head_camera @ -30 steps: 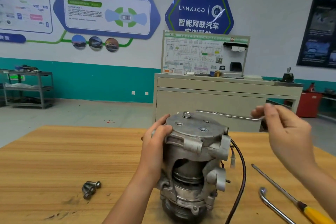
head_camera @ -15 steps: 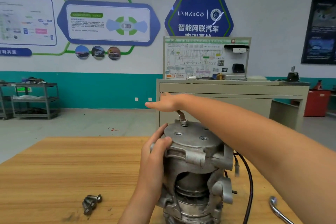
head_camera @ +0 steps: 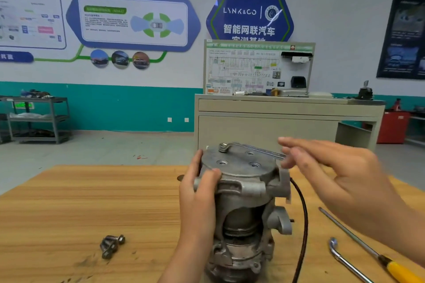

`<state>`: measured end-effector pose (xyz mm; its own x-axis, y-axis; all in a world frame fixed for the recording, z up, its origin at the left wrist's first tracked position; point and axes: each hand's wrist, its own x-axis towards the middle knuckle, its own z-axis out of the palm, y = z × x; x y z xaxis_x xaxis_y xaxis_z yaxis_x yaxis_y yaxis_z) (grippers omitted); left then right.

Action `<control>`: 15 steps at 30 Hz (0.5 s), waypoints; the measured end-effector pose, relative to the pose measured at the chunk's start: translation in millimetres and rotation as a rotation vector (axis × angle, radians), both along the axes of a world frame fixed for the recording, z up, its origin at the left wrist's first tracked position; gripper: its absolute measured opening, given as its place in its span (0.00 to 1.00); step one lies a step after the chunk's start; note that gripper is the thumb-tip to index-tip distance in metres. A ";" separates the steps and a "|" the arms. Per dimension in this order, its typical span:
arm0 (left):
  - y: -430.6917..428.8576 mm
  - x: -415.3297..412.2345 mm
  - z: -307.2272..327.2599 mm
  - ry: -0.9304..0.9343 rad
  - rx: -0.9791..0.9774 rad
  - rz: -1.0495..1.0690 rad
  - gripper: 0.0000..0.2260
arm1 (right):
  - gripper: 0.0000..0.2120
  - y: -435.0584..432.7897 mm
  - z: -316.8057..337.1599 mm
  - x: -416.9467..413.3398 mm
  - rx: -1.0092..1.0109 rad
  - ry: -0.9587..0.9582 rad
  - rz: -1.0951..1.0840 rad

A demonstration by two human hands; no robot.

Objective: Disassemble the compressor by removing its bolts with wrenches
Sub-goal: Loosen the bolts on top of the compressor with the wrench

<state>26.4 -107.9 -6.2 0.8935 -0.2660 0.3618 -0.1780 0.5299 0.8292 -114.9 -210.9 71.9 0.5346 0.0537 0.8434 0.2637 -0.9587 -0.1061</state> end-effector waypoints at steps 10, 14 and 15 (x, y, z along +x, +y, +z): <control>-16.0 -41.3 2.7 -0.017 0.142 0.256 0.35 | 0.35 -93.7 27.2 143.5 0.316 0.697 -0.496; -13.9 -40.9 2.9 -0.047 0.145 0.265 0.35 | 0.32 -56.3 43.3 192.6 0.179 0.979 -0.463; -13.9 -40.7 3.2 -0.056 0.149 0.257 0.35 | 0.30 -41.6 46.9 200.3 0.113 1.032 -0.417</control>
<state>-14.3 -121.9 -3.0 0.9182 -0.0873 0.3864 -0.3384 0.3344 0.8796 85.4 -252.5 118.8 0.9393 -0.3421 -0.0260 -0.3410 -0.9225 -0.1807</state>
